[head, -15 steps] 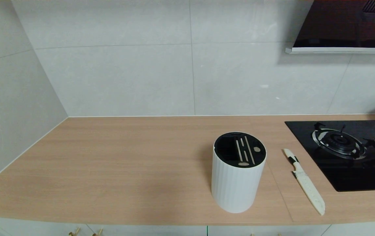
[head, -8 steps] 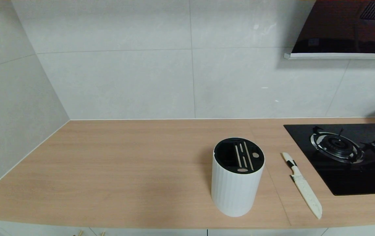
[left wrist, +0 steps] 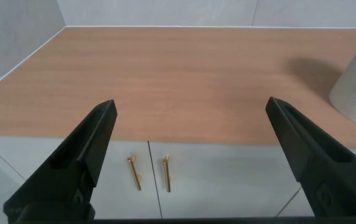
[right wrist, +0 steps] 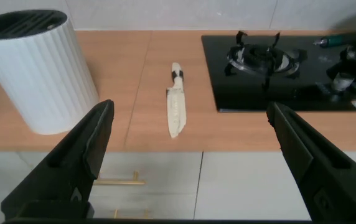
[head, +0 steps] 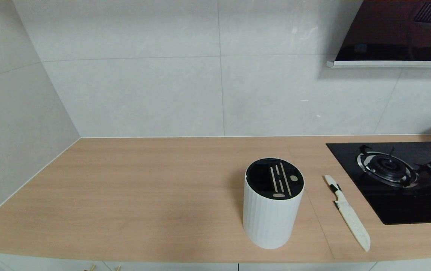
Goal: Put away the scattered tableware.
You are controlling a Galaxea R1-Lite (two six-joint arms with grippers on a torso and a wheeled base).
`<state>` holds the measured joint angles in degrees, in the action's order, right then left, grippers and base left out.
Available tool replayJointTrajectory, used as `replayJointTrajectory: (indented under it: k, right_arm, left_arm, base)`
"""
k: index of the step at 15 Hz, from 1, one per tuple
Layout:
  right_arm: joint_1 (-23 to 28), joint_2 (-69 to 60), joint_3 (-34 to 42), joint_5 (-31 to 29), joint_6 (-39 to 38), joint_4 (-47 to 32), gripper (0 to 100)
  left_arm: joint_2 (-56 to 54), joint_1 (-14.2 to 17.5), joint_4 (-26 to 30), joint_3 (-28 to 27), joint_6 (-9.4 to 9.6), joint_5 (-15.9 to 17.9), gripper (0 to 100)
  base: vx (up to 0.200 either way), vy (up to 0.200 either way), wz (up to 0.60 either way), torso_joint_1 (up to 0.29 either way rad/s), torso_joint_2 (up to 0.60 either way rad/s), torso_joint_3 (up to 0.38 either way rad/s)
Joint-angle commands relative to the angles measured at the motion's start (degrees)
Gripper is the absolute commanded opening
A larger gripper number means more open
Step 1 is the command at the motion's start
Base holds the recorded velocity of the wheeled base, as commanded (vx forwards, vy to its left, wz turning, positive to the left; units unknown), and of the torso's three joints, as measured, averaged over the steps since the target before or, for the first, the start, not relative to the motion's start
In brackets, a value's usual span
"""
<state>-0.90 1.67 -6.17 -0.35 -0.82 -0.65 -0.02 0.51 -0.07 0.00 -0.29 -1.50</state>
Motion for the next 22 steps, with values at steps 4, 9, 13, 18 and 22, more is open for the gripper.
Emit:
replayJointTrajectory:
  k: [4,9,13,18,22]
  right_arm:
    - [-7.1,30.0,-14.0,1.8,-1.4,0.5,100]
    - [-8.2,64.5,-22.8,2.6,-1.5,9.1,100]
    - [-8.2,83.6,-24.0,2.3,-0.9,19.7,100]
    - [-6.7,101.9,-27.4,0.4,0.6,31.8,100]
    - [-5.6,112.1,-29.3,-2.0,0.7,36.5,100]
  left_arm:
    - [0.0,0.0,0.0,0.0,-0.06,-0.1,100]
    - [0.0,0.0,0.0,0.0,-0.06,0.0,100]
    - [0.0,0.0,0.0,0.0,-0.06,0.0,100]
    - [0.0,0.0,0.0,0.0,-0.06,-0.1,100]
    - [0.0,0.0,0.0,0.0,-0.06,-0.1,100]
  base:
    - [0.000,0.000,0.00,0.000,0.00,0.000]
    - [0.000,0.000,0.00,0.000,0.00,0.000]
    - [0.000,0.000,0.00,0.000,0.00,0.000]
    - [0.000,0.000,0.00,0.000,0.00,0.000]
    - [0.000,0.000,0.00,0.000,0.00,0.000]
